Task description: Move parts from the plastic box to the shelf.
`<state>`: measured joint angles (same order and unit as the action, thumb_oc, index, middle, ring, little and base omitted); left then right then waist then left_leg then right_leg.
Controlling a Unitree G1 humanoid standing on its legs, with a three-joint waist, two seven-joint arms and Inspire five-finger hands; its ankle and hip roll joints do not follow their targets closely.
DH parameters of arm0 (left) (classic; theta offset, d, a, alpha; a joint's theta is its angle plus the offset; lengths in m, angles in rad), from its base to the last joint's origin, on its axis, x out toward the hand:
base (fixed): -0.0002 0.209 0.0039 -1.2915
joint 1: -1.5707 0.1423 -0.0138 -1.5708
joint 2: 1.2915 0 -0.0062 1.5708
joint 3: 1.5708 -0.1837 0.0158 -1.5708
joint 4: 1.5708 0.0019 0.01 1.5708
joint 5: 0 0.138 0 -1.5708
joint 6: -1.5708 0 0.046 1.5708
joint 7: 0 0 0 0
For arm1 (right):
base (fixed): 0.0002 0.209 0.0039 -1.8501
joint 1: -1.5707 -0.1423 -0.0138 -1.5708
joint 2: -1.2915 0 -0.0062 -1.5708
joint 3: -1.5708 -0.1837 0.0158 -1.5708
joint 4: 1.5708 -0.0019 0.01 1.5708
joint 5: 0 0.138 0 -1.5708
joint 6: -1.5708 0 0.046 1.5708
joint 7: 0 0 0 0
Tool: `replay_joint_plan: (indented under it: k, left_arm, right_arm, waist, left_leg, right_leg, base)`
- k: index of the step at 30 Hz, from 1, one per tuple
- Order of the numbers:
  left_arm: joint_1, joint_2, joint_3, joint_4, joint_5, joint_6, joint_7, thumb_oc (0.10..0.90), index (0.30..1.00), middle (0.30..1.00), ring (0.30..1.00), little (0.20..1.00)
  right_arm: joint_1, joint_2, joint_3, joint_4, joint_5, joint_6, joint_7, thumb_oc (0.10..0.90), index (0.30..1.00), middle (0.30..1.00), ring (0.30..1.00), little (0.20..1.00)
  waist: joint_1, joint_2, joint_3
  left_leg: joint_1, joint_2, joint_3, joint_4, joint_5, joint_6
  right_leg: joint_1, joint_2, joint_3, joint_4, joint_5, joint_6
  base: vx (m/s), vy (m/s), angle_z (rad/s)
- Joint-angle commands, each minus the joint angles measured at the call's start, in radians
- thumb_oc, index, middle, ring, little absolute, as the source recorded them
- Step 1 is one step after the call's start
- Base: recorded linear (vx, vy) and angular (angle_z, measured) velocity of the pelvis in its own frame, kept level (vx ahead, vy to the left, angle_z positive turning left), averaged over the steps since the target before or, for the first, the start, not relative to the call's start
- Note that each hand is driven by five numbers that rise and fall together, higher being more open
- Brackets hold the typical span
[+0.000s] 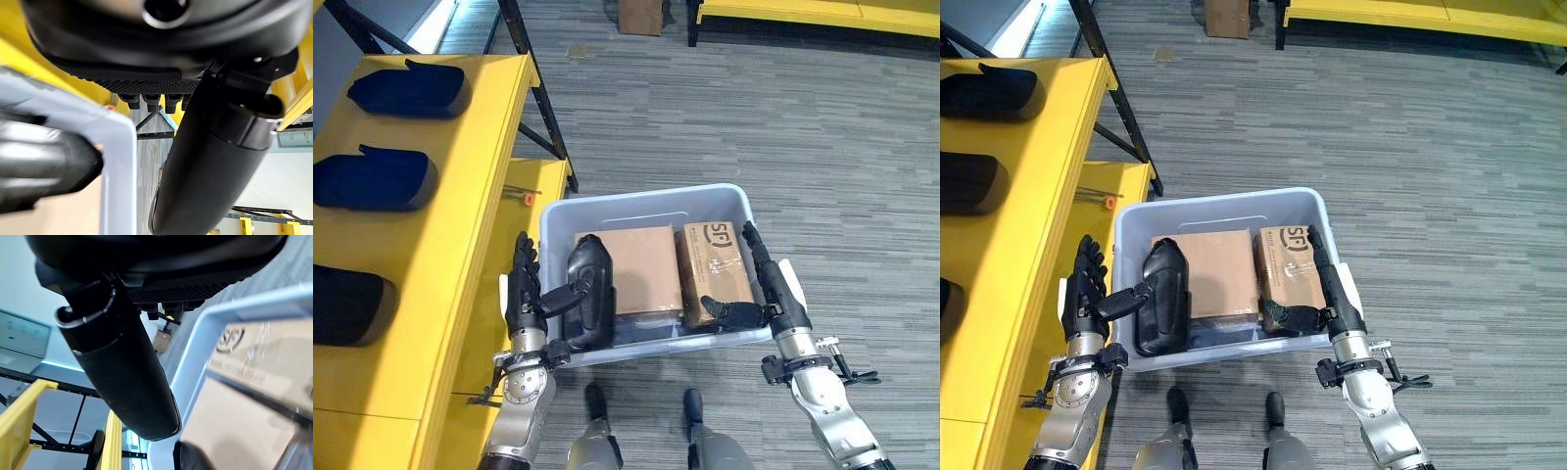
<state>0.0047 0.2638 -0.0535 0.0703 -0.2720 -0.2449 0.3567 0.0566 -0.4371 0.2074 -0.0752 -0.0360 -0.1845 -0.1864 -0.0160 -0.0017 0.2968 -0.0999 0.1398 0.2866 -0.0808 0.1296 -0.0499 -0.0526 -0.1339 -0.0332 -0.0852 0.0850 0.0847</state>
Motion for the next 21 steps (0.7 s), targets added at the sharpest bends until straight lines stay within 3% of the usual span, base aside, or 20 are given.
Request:
replay_joint_plan:
  k: [1,4,8,13,18,20,21]
  left_arm:
    - [-0.015,0.095,0.055,-0.101,-0.001,-0.120,0.034,0.900,1.000,1.000,1.000,1.000]
    - [-0.021,0.106,0.070,-0.102,0.008,-0.121,0.048,0.900,1.000,1.000,1.000,1.000]
    - [-0.029,0.130,0.094,-0.118,0.020,-0.124,0.050,0.900,1.000,1.000,1.000,1.000]
    - [-0.042,0.148,0.107,-0.141,0.025,-0.125,0.039,0.900,1.000,1.000,1.000,1.000]
    - [-0.055,0.183,0.112,-0.239,0.017,-0.138,0.022,0.900,1.000,1.000,1.000,1.000]
    - [-0.070,0.199,0.100,-0.280,0.015,-0.149,0.013,0.900,1.000,1.000,1.000,1.000]
    - [-0.084,0.212,0.089,-0.319,0.006,-0.156,0.003,0.900,1.000,1.000,1.000,1.000]
  right_arm:
    - [-0.090,-0.008,-0.043,-0.117,-0.044,-0.081,-0.026,0.900,1.000,1.000,1.000,1.000]
    - [-0.112,-0.036,-0.055,-0.126,-0.081,-0.082,-0.033,0.900,1.000,1.000,1.000,1.000]
    - [-0.208,-0.152,-0.057,-0.110,-0.166,-0.086,-0.037,0.900,1.000,1.000,1.000,1.000]
    - [-0.321,-0.246,-0.017,-0.050,-0.202,-0.085,-0.034,0.900,1.000,1.000,1.000,1.000]
    - [-0.477,-0.415,0.100,0.046,-0.276,-0.077,-0.013,0.900,1.000,1.000,1.000,1.000]
    - [-0.555,-0.474,0.170,0.090,-0.292,-0.082,0.002,0.900,1.000,1.000,1.000,1.000]
    - [-0.642,-0.521,0.255,0.131,-0.319,-0.081,0.017,0.900,1.000,1.000,1.000,1.000]
  waist:
    - [0.028,-0.087,-0.086]
    - [0.035,-0.111,-0.090]
    - [0.064,-0.150,-0.092]
    - [0.091,-0.167,-0.085]
    - [0.130,-0.173,-0.059]
    - [0.149,-0.173,-0.044]
    - [0.165,-0.171,-0.023]
  left_leg:
    - [-0.107,0.075,-0.015,0.139,-0.036,-0.048]
    - [-0.141,0.062,-0.019,0.166,-0.050,-0.041]
    - [-0.188,0.064,-0.054,0.174,-0.044,-0.044]
    - [-0.207,0.072,-0.084,0.167,-0.030,-0.053]
    - [-0.227,0.089,-0.131,0.157,-0.003,-0.072]
    - [-0.246,0.093,-0.155,0.157,0.013,-0.080]
    - [-0.258,0.097,-0.177,0.165,0.019,-0.087]
  right_leg:
    - [0.060,-0.174,-0.045,0.014,0.014,0.130]
    - [0.047,-0.189,-0.061,0.017,0.033,0.136]
    - [0.049,-0.183,-0.114,0.018,0.035,0.130]
    - [0.063,-0.160,-0.159,0.017,0.017,0.121]
    - [0.077,-0.127,-0.200,0.031,-0.038,0.105]
    - [0.071,-0.115,-0.216,0.047,-0.059,0.098]
    - [0.068,-0.103,-0.227,0.071,-0.082,0.090]
  base:
    - [0.02,0.146,-0.05]
    - [0.02,0.072,-0.03]
    - [0.03,-0.033,0.18]
    - [0.03,-0.083,0.33]
    - [0.01,-0.094,0.26]
    - [-0.04,-0.136,0.34]
    - [-0.05,-0.103,0.24]
